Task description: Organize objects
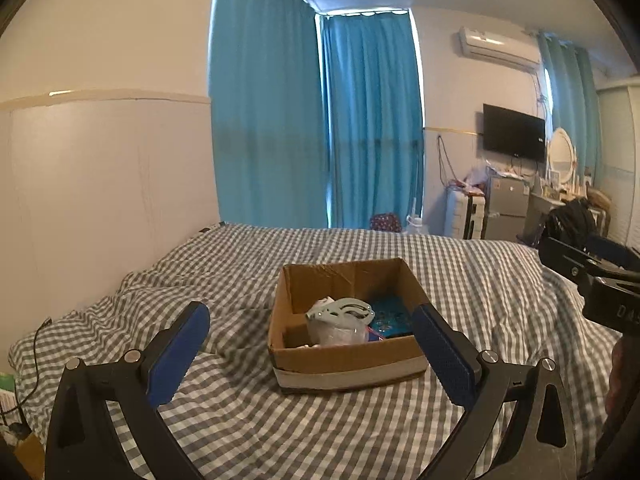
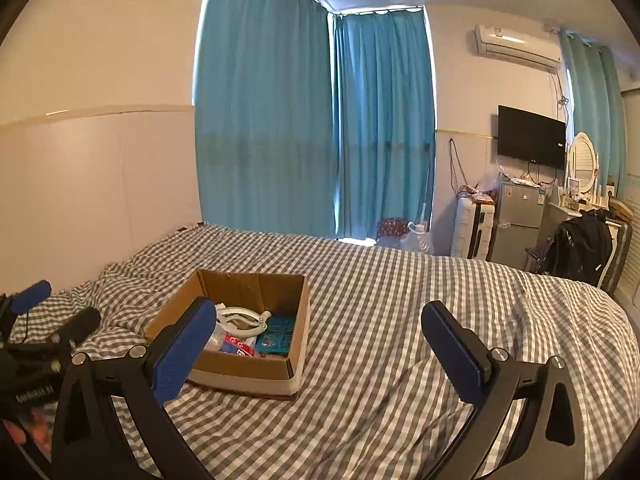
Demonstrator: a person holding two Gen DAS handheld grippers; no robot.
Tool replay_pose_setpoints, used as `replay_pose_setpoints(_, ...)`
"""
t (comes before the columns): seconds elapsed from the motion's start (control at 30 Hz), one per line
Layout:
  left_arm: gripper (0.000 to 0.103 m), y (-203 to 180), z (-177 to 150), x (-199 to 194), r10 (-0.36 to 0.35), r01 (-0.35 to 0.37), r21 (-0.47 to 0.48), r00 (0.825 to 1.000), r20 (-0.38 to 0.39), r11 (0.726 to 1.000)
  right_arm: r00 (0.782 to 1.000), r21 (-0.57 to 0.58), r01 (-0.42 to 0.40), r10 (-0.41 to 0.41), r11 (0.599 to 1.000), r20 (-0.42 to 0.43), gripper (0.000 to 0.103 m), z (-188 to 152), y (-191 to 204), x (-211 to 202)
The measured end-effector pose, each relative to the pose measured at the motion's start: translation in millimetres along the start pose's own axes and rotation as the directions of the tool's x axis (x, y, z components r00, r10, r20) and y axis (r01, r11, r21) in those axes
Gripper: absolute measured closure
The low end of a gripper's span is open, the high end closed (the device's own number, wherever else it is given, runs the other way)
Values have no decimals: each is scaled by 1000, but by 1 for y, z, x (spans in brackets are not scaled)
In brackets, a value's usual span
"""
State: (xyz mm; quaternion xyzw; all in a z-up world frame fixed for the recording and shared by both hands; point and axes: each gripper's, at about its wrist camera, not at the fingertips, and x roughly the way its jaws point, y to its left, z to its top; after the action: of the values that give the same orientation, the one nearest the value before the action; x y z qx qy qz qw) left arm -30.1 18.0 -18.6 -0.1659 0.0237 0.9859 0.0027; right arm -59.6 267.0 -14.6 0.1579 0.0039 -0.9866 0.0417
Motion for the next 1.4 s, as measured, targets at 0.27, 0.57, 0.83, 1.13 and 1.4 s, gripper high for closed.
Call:
replay_pose_setpoints(0.27, 0, 6, 1, 0, 4, -5, -25, 1000, -11, 1000, 1000, 17, 6, -6, 1000, -30, 0, -7, -1, 2)
replay_pose_setpoints(0.57, 0, 7, -1, 3, -15, 14, -31, 999, -37, 999, 1000, 1, 14, -14, 1000, -18, 0, -8, 5, 1)
replay_pose_setpoints(0.83, 0, 6, -2, 3, -7, 6, -29, 999, -46, 1000, 1000, 6, 11, -11, 1000, -15, 0, -8, 5, 1)
replay_pose_setpoints(1.13, 0, 4, -2, 2, -9, 8, -24, 999, -52, 1000, 1000, 4, 13, -13, 1000, -15, 0, -9, 6, 1)
replay_pose_setpoints(1.4, 0, 4, -2, 3, -5, 3, -24, 999, -51, 1000, 1000, 0, 10, -10, 1000, -14, 0, -10, 6, 2)
